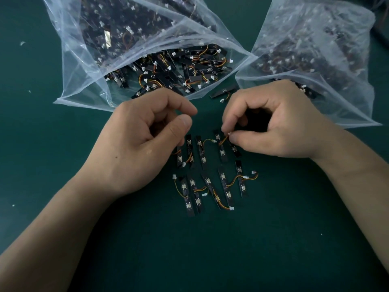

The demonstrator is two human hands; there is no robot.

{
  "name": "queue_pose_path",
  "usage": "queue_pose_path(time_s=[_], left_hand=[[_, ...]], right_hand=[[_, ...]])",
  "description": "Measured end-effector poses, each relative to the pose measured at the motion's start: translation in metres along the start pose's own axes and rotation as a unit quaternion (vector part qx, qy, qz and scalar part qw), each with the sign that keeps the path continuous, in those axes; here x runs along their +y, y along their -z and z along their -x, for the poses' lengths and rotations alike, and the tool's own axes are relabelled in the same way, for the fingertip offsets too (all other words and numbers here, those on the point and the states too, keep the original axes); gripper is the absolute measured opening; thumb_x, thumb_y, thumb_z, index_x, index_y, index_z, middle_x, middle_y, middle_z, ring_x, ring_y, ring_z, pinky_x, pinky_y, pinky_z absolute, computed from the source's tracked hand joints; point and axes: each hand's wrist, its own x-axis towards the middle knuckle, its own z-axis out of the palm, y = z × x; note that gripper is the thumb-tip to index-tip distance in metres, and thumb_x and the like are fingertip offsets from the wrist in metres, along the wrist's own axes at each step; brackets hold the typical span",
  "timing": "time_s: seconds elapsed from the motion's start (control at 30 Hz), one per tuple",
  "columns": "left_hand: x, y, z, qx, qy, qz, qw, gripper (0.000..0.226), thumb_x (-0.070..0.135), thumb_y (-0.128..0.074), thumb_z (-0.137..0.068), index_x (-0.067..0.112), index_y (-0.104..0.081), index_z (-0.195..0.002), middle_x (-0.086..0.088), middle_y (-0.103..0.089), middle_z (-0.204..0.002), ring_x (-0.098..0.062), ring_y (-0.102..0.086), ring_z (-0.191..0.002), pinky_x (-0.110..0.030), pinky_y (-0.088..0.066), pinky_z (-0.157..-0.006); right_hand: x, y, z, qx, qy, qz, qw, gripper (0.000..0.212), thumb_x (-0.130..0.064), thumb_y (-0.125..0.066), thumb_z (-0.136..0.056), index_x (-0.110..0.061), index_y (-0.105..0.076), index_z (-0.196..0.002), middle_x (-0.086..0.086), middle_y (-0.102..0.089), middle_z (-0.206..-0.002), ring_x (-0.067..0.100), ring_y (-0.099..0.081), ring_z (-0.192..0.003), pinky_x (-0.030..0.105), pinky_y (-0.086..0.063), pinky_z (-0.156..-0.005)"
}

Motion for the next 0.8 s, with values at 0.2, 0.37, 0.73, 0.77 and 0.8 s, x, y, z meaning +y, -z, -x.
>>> queue_pose_path(time_s=[0.2,0.37,0.73,0.77,0.8], left_hand=[[-0.0004,0.0000,-0.0004,0.000,0.004,-0.002,1.000,0.011,0.029,-0.060,-0.101,0.029,-0.070,-0.106,0.005,-0.069,-0.072,-0.007,-0.054,-0.055,-0.011,-0.038,-0.056],[0.0008,0.0002,-0.0001,0.001,0.002,-0.014,1.000,0.011,0.028,-0.060,-0.101,0.029,-0.070,-0.105,0.005,-0.070,-0.073,-0.007,-0.056,-0.056,-0.009,-0.039,-0.057],[0.0024,0.0003,-0.0006,0.002,0.003,-0.027,1.000,0.011,0.029,-0.060,-0.100,0.030,-0.070,-0.104,0.007,-0.070,-0.073,-0.009,-0.057,-0.056,-0.011,-0.039,-0.056],[0.0025,0.0002,-0.0006,0.001,0.004,-0.028,1.000,0.011,0.029,-0.060,-0.100,0.030,-0.070,-0.104,0.007,-0.070,-0.073,-0.010,-0.057,-0.057,-0.012,-0.040,-0.056],[0.0026,0.0001,-0.0005,0.001,0.005,-0.028,1.000,0.011,0.029,-0.060,-0.100,0.030,-0.070,-0.104,0.006,-0.070,-0.073,-0.010,-0.057,-0.057,-0.012,-0.040,-0.056]], right_hand=[[-0.0026,0.0001,-0.0004,-0.010,-0.001,0.009,1.000,0.019,-0.019,-0.080,-0.080,-0.034,-0.074,-0.090,-0.013,-0.075,-0.087,0.023,-0.065,-0.079,0.033,-0.052,-0.071],[-0.0035,-0.0013,-0.0014,-0.012,-0.001,0.012,1.000,0.023,-0.019,-0.081,-0.079,-0.036,-0.073,-0.092,-0.015,-0.074,-0.085,0.021,-0.065,-0.078,0.028,-0.051,-0.072],[-0.0006,-0.0011,-0.0015,-0.013,-0.001,0.006,1.000,0.022,-0.025,-0.085,-0.080,-0.037,-0.073,-0.094,-0.014,-0.075,-0.087,0.021,-0.065,-0.080,0.025,-0.050,-0.073],[0.0003,-0.0010,-0.0014,-0.013,-0.002,0.004,1.000,0.021,-0.025,-0.085,-0.080,-0.036,-0.073,-0.094,-0.013,-0.075,-0.088,0.021,-0.065,-0.080,0.024,-0.049,-0.072],[0.0014,-0.0009,-0.0011,-0.012,-0.004,-0.001,1.000,0.020,-0.024,-0.084,-0.081,-0.034,-0.074,-0.095,-0.012,-0.076,-0.088,0.022,-0.065,-0.079,0.024,-0.049,-0.072]])
